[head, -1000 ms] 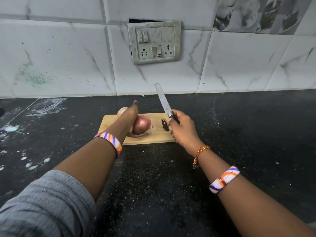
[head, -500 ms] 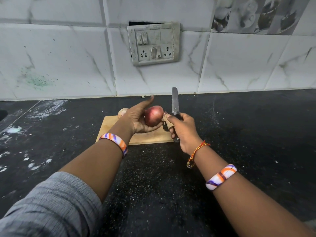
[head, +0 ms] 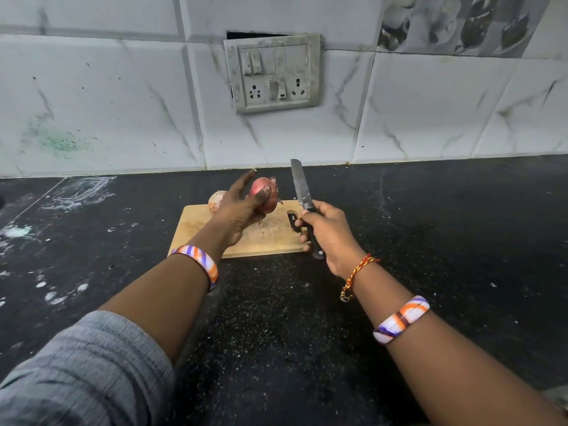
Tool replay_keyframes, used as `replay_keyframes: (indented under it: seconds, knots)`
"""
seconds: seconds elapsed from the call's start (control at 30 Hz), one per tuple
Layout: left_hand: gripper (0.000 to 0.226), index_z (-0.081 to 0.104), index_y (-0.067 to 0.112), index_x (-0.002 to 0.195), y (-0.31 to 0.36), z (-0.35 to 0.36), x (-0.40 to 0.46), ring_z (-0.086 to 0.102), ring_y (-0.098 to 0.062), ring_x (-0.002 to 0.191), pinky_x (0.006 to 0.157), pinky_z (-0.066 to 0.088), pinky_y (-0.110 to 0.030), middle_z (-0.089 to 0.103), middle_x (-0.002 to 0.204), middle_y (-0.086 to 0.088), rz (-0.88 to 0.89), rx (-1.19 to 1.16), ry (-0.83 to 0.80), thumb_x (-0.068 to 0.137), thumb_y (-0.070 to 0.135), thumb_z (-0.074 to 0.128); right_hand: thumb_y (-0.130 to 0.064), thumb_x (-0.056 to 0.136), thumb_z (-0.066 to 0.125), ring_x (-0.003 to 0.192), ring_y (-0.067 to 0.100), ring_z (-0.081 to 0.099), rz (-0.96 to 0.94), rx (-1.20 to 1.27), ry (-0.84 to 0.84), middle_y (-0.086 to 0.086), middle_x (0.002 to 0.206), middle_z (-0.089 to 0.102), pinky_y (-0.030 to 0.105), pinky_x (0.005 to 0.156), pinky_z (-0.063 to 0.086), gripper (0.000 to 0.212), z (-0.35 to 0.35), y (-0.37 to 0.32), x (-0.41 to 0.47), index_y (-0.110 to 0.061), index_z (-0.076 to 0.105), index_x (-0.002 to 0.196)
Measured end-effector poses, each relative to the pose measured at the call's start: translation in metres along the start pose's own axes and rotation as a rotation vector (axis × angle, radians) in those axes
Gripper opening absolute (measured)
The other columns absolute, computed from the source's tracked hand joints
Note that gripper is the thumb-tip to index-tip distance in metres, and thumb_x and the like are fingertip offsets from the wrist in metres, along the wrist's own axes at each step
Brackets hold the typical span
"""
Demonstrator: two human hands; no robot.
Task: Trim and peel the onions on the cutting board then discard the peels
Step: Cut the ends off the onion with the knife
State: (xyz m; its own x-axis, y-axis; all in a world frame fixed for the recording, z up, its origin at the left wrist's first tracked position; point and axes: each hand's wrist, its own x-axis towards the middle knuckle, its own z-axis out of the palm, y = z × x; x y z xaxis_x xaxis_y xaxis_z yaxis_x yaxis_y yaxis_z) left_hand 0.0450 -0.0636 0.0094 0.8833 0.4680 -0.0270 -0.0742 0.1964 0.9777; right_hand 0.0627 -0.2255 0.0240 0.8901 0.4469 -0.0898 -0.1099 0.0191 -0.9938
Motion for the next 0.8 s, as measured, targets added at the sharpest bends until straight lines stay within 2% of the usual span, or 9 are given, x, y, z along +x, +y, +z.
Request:
replay_keyframes:
  seconds: [0.1, 0.2, 0.33, 0.4, 0.47, 0.5, 0.57, 0.63, 0.8]
  knots:
    - [0.048, 0.044, 0.013, 0.132, -0.008, -0.004, -0.003, 0.059, -0.021, 0.097, 0.057, 0.056, -0.019, 0.042, 0.136, -0.012, 0.075, 0.124, 0.009, 0.086, 0.006, 0.058, -0.005, 0.096, 0.043, 0.058, 0.009, 0.048, -0.006, -0.143, -0.023, 0.002, 0.077, 0.049, 0.022, 0.041, 0.050, 0.036, 0.001, 0.004, 0.000, -0.017, 0.045, 0.130]
    - [0.046, 0.039, 0.006, 0.134, -0.015, -0.008, -0.002, 0.059, -0.012, 0.083, 0.056, 0.056, -0.018, 0.042, 0.132, -0.015, 0.113, 0.233, 0.042, 0.090, 0.002, 0.051, -0.005, 0.095, 0.044, 0.055, 0.013, 0.052, -0.031, -0.315, -0.056, 0.005, 0.084, 0.055, 0.027, 0.043, 0.049, 0.049, 0.000, 0.008, 0.001, -0.021, 0.036, 0.141]
    - [0.043, 0.034, 0.009, 0.138, -0.024, -0.011, 0.006, 0.055, -0.015, 0.099, 0.072, 0.052, -0.018, 0.041, 0.134, -0.011, 0.179, 0.486, 0.050, 0.095, 0.006, 0.041, -0.010, 0.095, 0.044, 0.045, 0.010, 0.043, -0.145, -0.612, -0.102, -0.006, 0.070, 0.047, 0.017, 0.033, 0.035, 0.056, 0.001, 0.008, -0.003, -0.025, 0.026, 0.146]
    - [0.040, 0.034, 0.007, 0.137, -0.032, -0.012, 0.010, 0.055, -0.021, 0.104, 0.076, 0.051, -0.019, 0.042, 0.135, -0.013, 0.199, 0.500, 0.031, 0.097, 0.008, 0.038, -0.012, 0.096, 0.042, 0.045, 0.008, 0.041, -0.177, -0.689, -0.123, -0.012, 0.069, 0.038, 0.012, 0.030, 0.031, 0.055, 0.003, 0.010, -0.004, -0.024, 0.023, 0.146]
    - [0.038, 0.035, 0.006, 0.136, -0.037, -0.014, 0.014, 0.053, -0.023, 0.109, 0.090, 0.047, -0.027, 0.044, 0.133, -0.013, 0.192, 0.451, 0.071, 0.098, 0.010, 0.035, -0.013, 0.097, 0.041, 0.046, 0.007, 0.041, -0.187, -0.757, -0.124, -0.012, 0.070, 0.040, 0.010, 0.031, 0.031, 0.054, 0.007, 0.013, -0.005, -0.024, 0.023, 0.147]
    - [0.037, 0.037, 0.007, 0.135, -0.038, -0.015, 0.015, 0.050, -0.023, 0.113, 0.096, 0.043, -0.029, 0.045, 0.133, -0.013, 0.179, 0.419, 0.108, 0.099, 0.010, 0.034, -0.014, 0.097, 0.041, 0.047, 0.007, 0.042, -0.191, -0.786, -0.123, -0.009, 0.074, 0.046, 0.011, 0.032, 0.034, 0.054, 0.008, 0.014, -0.005, -0.024, 0.023, 0.147]
    - [0.035, 0.043, 0.009, 0.132, -0.039, -0.016, 0.017, 0.046, -0.025, 0.120, 0.101, 0.037, -0.029, 0.047, 0.132, -0.014, 0.186, 0.418, 0.165, 0.099, 0.013, 0.033, -0.015, 0.096, 0.040, 0.049, 0.008, 0.044, -0.202, -0.835, -0.125, 0.003, 0.100, 0.061, 0.015, 0.041, 0.039, 0.054, 0.011, 0.017, -0.005, -0.024, 0.023, 0.146]
    - [0.034, 0.047, 0.008, 0.128, -0.040, -0.014, 0.015, 0.047, -0.026, 0.120, 0.098, 0.036, -0.028, 0.051, 0.128, -0.014, 0.234, 0.490, 0.184, 0.100, 0.017, 0.030, -0.013, 0.096, 0.039, 0.050, 0.010, 0.045, -0.215, -0.857, -0.138, 0.013, 0.118, 0.059, 0.025, 0.050, 0.044, 0.054, 0.014, 0.020, -0.005, -0.024, 0.023, 0.146]
    - [0.040, 0.048, 0.001, 0.123, -0.042, -0.008, 0.011, 0.051, -0.030, 0.113, 0.082, 0.033, -0.024, 0.056, 0.121, -0.019, 0.358, 0.757, 0.246, 0.101, 0.025, 0.024, -0.014, 0.097, 0.037, 0.056, 0.014, 0.045, -0.241, -0.921, -0.124, 0.014, 0.096, 0.062, 0.041, 0.073, 0.052, 0.053, 0.019, 0.019, -0.005, -0.024, 0.022, 0.147]
